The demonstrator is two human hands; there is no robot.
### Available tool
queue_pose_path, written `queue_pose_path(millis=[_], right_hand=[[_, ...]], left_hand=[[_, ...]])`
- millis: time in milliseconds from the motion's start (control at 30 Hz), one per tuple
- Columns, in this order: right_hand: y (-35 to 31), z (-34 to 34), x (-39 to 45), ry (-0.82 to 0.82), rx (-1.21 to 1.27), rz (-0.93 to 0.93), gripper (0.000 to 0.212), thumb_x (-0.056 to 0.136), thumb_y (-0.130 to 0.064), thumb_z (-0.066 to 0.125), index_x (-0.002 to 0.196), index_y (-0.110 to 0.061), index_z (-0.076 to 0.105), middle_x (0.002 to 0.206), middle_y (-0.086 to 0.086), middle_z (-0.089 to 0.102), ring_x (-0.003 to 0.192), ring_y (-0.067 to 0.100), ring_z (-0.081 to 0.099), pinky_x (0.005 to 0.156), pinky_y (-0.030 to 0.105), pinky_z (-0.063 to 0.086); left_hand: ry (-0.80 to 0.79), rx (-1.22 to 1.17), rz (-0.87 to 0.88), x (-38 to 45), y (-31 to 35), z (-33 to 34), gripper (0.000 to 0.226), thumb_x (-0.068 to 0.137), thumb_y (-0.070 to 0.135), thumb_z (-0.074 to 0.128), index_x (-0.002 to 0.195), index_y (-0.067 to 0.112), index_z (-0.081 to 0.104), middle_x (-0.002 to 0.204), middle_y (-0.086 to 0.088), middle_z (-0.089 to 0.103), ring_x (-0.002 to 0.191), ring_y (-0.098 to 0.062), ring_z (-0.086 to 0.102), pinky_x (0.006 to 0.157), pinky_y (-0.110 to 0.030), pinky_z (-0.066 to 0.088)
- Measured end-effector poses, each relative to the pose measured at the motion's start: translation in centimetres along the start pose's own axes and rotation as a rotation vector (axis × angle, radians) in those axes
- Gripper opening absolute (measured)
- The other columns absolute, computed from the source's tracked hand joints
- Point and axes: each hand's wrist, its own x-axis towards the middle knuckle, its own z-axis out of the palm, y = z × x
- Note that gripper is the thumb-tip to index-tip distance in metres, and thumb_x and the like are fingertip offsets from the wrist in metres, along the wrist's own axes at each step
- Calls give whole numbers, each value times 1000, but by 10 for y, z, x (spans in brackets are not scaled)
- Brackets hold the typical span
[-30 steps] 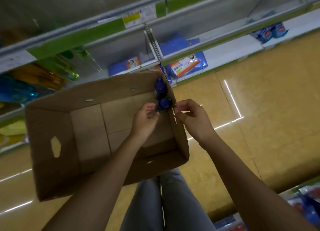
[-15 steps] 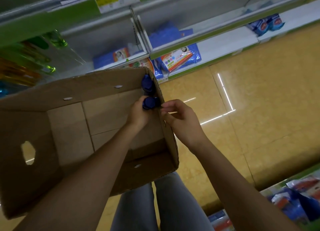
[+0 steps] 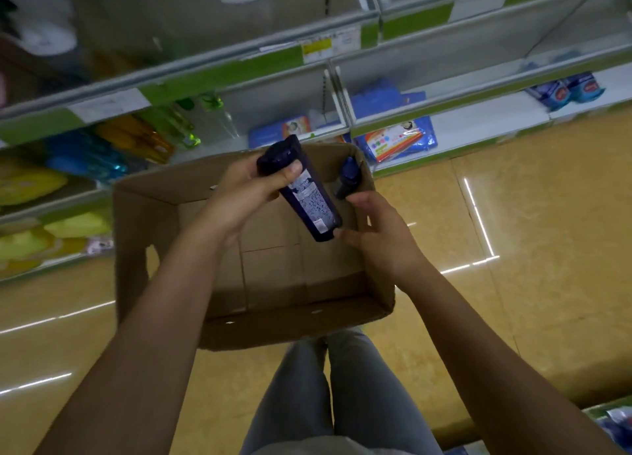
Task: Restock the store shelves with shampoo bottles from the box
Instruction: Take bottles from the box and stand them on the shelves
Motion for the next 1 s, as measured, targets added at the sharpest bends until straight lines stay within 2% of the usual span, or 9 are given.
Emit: queue_pose_path(millis=[167,267,333,500,567,667,867,933,1000], right_hand=[[-34,17,-37,-175,-34,-57,74,74,-22,83,137,-24,45,137,-12,51,123,-1,43,105,28,37],[-53,25,-67,-307,34,-103,60,74,-23,82,127,-29,54,125,-13,62,114,-1,56,103,27,44],[-66,29,-88,-382,79,-134,52,77,-20,80,122,-31,55,117,-11,67,107,-2,62,94,18,48],[-85,37,-130,-379,229,-181,52,76,-7,78,121,-24,57,111,-9,70,101,0,66,84,12,51],[-92,37,-143,-390,261,-191,53,77,-6,77,124,-21,58,113,-5,71,103,3,66,88,16,52],[-102,33,-157,-434,303,-224,54,77,-10,77,128,-16,58,118,0,70,109,11,65,96,28,51],[-127,22,-175,-657,525,-201,50,80,0,67,128,-2,57,118,16,67,110,28,63,88,31,55],[-134,18,-178,-722,512,-196,50,80,-1,63,129,1,55,121,21,65,111,30,61,90,33,55],[-139,16,-183,-758,484,-194,51,81,-3,64,131,1,53,125,23,62,114,32,60,94,35,54]], left_hand=[[-39,-50,36,-52,39,-40,22,84,28,62,102,14,65,96,-1,73,89,-13,69,78,-22,56],[-15,-73,70,-82,51,-56,35,73,39,64,99,16,67,91,1,74,90,-14,69,86,-30,53],[11,-91,77,-99,58,-63,41,70,42,65,100,14,67,92,0,73,92,-16,68,92,-34,51],[49,-142,105,-136,69,-71,36,77,43,63,96,12,68,86,0,73,85,-15,67,89,-34,51],[55,-175,126,-152,71,-72,37,83,43,59,100,12,68,88,0,73,85,-14,67,85,-32,50],[-2,-317,149,-175,71,-72,48,90,45,48,119,10,61,111,-8,69,103,-21,65,91,-36,51],[-111,-670,244,-209,71,-56,54,88,44,48,131,11,52,126,-18,60,116,-31,59,96,-42,50],[-72,-715,282,-216,77,-49,58,88,41,47,134,7,48,130,-21,57,117,-33,58,95,-43,50],[44,-711,305,-222,83,-43,55,88,38,48,128,2,53,121,-20,62,107,-32,64,88,-41,53]])
